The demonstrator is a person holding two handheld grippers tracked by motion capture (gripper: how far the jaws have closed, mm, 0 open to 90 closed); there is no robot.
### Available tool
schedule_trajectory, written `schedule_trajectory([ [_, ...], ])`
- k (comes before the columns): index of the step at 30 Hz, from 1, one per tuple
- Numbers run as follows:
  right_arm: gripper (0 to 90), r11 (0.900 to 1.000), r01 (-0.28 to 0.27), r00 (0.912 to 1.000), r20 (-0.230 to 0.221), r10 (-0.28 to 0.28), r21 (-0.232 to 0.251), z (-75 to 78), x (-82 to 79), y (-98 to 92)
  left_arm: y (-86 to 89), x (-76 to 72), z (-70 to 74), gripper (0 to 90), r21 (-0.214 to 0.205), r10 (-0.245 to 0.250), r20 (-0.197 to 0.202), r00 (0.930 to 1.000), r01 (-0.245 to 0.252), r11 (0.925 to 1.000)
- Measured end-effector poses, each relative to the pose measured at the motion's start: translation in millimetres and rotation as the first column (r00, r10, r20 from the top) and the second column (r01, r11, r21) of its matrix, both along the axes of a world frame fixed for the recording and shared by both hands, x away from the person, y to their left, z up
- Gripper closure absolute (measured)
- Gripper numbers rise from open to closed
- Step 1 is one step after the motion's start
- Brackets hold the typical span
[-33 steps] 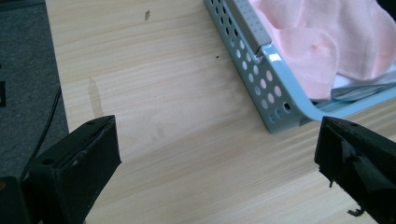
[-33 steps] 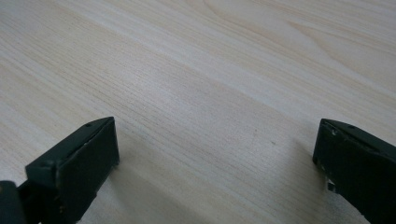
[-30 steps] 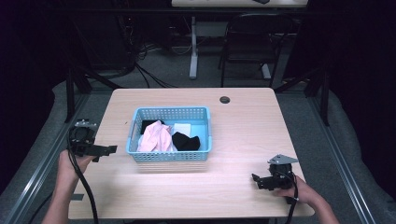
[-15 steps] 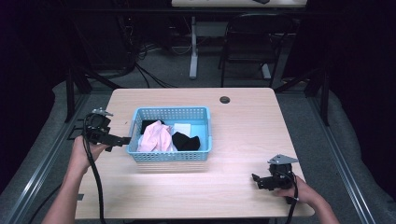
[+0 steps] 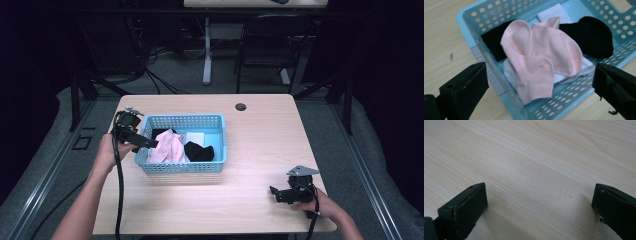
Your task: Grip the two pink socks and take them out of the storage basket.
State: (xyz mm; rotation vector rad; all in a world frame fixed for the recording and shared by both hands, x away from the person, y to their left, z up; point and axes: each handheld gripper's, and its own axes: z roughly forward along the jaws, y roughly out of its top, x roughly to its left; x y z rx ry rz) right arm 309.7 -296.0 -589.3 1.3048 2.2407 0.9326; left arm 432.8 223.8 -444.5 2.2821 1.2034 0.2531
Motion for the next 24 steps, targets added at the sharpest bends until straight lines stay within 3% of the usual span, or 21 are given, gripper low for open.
schedule_trajectory([
  [12,0.0,1.0,-0.003,1.0,-0.001,0.003,0.001,0.1,-0.3,-0.4,-38.4,27.8,-21.5,4.6,0.034,-0.045,-0.065,0.9969,0.047,0.9983],
  [24,0.0,1.0,-0.009,1.0,0.0,0.009,-0.001,0.0,-0.3,-1.1,-61.7,45.4,-45.5,25.8,0.055,-0.073,-0.129,0.989,0.08,0.9953],
])
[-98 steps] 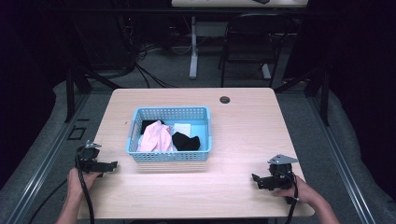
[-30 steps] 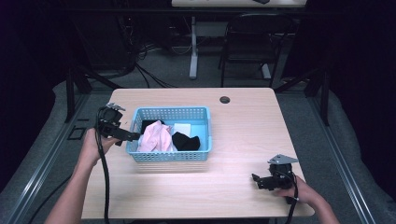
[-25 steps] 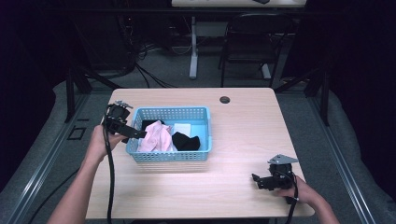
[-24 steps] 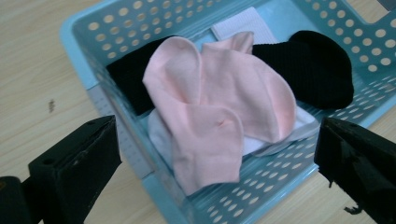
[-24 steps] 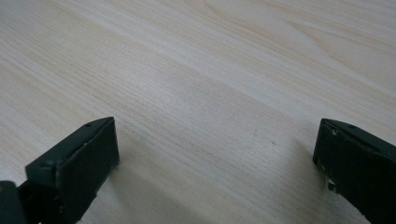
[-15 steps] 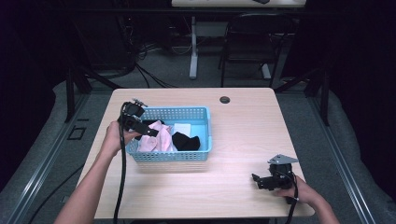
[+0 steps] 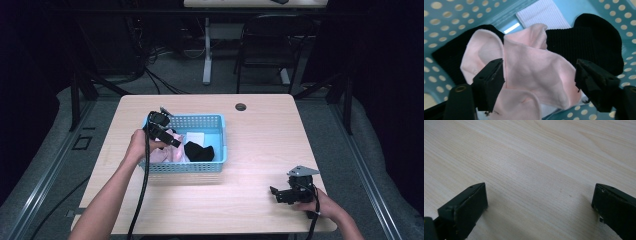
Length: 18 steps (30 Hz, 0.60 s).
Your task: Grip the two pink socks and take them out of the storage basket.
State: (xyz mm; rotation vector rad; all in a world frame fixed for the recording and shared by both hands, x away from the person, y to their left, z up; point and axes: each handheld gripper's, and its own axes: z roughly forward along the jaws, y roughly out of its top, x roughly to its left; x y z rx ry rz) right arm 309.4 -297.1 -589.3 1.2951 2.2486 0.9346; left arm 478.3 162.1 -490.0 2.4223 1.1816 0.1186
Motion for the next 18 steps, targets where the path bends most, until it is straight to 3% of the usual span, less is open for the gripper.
schedule_trajectory([
  [7,0.0,1.0,0.002,1.0,0.001,-0.002,-0.004,0.0,0.0,-0.1,-7.0,5.6,-9.1,37.3,0.048,-0.003,-0.014,0.9999,0.003,0.9988],
  [11,0.0,1.0,0.0,1.0,0.0,0.0,-0.001,0.0,0.0,0.0,-7.5,6.8,-11.9,43.7,0.046,0.001,-0.023,0.9997,0.0,0.9989],
  [18,0.0,1.0,0.0,1.0,0.0,0.0,0.0,0.0,0.0,0.0,-5.6,7.4,-12.9,69.7,0.055,0.002,-0.022,0.9997,-0.001,0.9985],
])
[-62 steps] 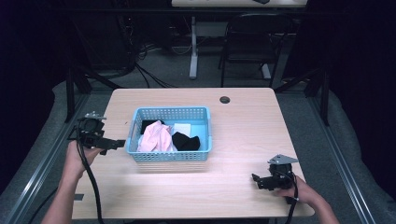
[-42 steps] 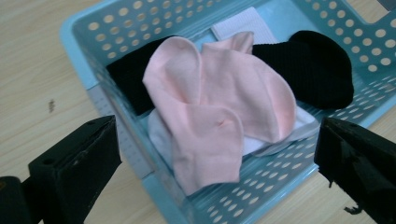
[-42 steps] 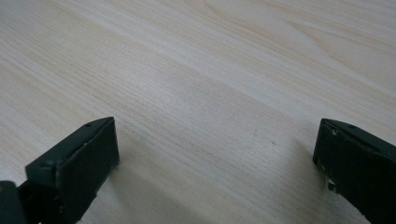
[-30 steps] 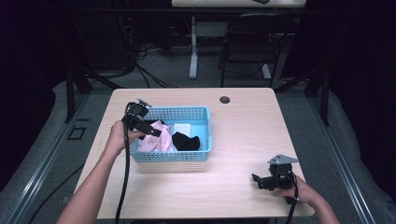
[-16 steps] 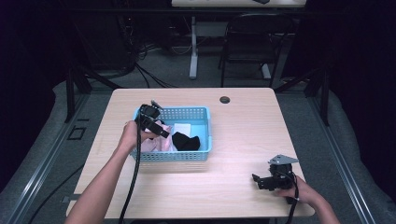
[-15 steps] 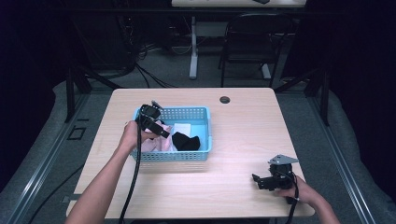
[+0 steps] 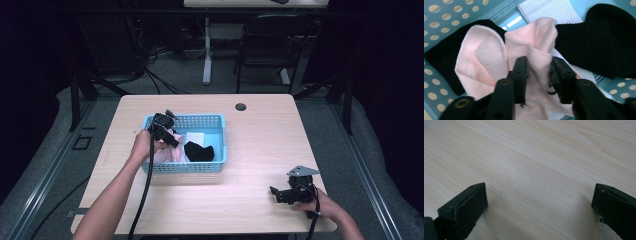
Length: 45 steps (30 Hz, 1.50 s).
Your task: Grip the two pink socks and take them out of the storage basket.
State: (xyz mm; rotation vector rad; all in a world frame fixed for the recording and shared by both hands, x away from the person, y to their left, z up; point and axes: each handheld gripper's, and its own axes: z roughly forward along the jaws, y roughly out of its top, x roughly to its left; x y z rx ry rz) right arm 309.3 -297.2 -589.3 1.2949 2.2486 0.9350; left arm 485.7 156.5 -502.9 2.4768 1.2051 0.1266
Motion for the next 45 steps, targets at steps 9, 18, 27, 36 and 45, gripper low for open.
schedule_trajectory([
  [9,0.0,1.0,0.002,1.0,0.001,-0.002,-0.004,0.1,0.0,0.0,10.0,-7.3,16.1,79.3,-0.025,0.002,0.059,0.9983,0.0,0.9997],
  [18,0.0,1.0,0.0,1.0,0.0,0.0,-0.002,0.0,0.0,0.0,16.8,-16.8,43.6,78.9,-0.045,-0.001,0.115,0.9934,0.007,0.9989],
  [27,0.0,1.0,0.002,1.0,0.001,-0.002,-0.005,0.1,0.0,0.0,22.5,-20.6,60.9,79.8,-0.092,-0.002,0.114,0.9934,0.012,0.9957],
  [36,0.0,1.0,0.002,1.0,0.001,-0.002,-0.004,0.0,0.0,0.0,24.6,-21.0,80.6,79.7,-0.095,-0.031,0.111,0.9933,0.042,0.9946],
  [45,0.0,1.0,0.0,1.0,-0.001,0.0,0.0,0.0,0.0,0.0,33.0,-23.4,104.4,79.8,-0.083,-0.038,0.121,0.9919,0.048,0.9954],
])
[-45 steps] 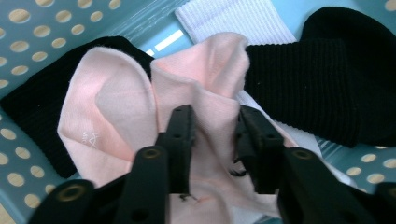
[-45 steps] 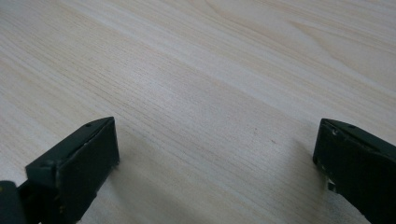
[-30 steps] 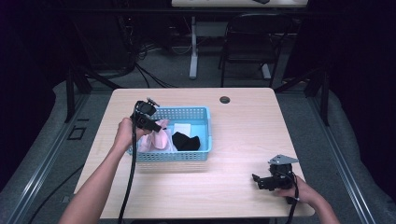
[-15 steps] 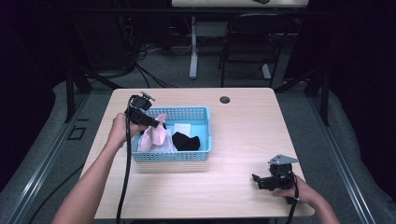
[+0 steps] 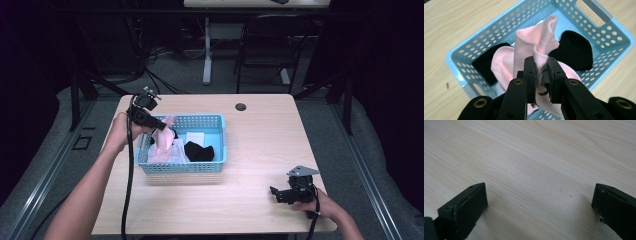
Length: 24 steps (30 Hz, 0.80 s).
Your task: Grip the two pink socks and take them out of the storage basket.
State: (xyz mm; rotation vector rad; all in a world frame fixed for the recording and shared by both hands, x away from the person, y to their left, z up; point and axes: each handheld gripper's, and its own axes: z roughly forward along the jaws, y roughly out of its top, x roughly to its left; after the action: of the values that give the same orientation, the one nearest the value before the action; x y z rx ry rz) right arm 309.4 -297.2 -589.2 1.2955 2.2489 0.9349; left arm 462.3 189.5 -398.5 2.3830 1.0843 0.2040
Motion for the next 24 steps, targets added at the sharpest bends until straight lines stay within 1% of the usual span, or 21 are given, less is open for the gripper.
schedule_trajectory([
  [4,0.0,0.9999,0.004,1.0,0.003,-0.004,-0.011,0.2,-0.2,0.0,4.0,-1.4,8.5,79.7,0.001,0.006,0.005,1.0,-0.006,1.0],
  [8,0.0,0.9999,0.004,1.0,0.004,-0.004,-0.011,0.1,-0.2,0.0,8.1,-3.1,17.7,79.7,0.002,0.008,0.018,0.9998,-0.008,1.0],
  [13,0.0,0.9999,0.005,1.0,0.004,-0.005,-0.014,0.3,-0.2,-0.1,13.8,-5.2,26.7,79.8,0.004,0.007,0.024,0.9997,-0.007,1.0],
  [14,0.0,0.9999,0.002,1.0,0.002,-0.002,-0.01,0.1,-0.1,-0.1,15.1,-5.8,28.3,79.7,0.003,0.013,0.029,0.9995,-0.013,0.9999],
  [18,0.0,1.0,0.001,1.0,0.0,-0.001,-0.008,0.1,0.0,-0.2,22.1,-7.0,32.6,79.7,0.012,0.021,0.03,0.9993,-0.021,0.9997],
  [22,0.0,1.0,-0.001,1.0,-0.001,0.001,-0.006,0.1,0.0,-0.1,32.2,-8.6,35.2,79.7,0.012,0.038,0.031,0.9988,-0.039,0.9992],
  [24,0.0,1.0,0.003,1.0,0.0,-0.003,-0.008,0.2,-0.2,-0.1,37.9,-9.2,35.9,79.7,0.019,0.044,0.027,0.9987,-0.044,0.9988],
])
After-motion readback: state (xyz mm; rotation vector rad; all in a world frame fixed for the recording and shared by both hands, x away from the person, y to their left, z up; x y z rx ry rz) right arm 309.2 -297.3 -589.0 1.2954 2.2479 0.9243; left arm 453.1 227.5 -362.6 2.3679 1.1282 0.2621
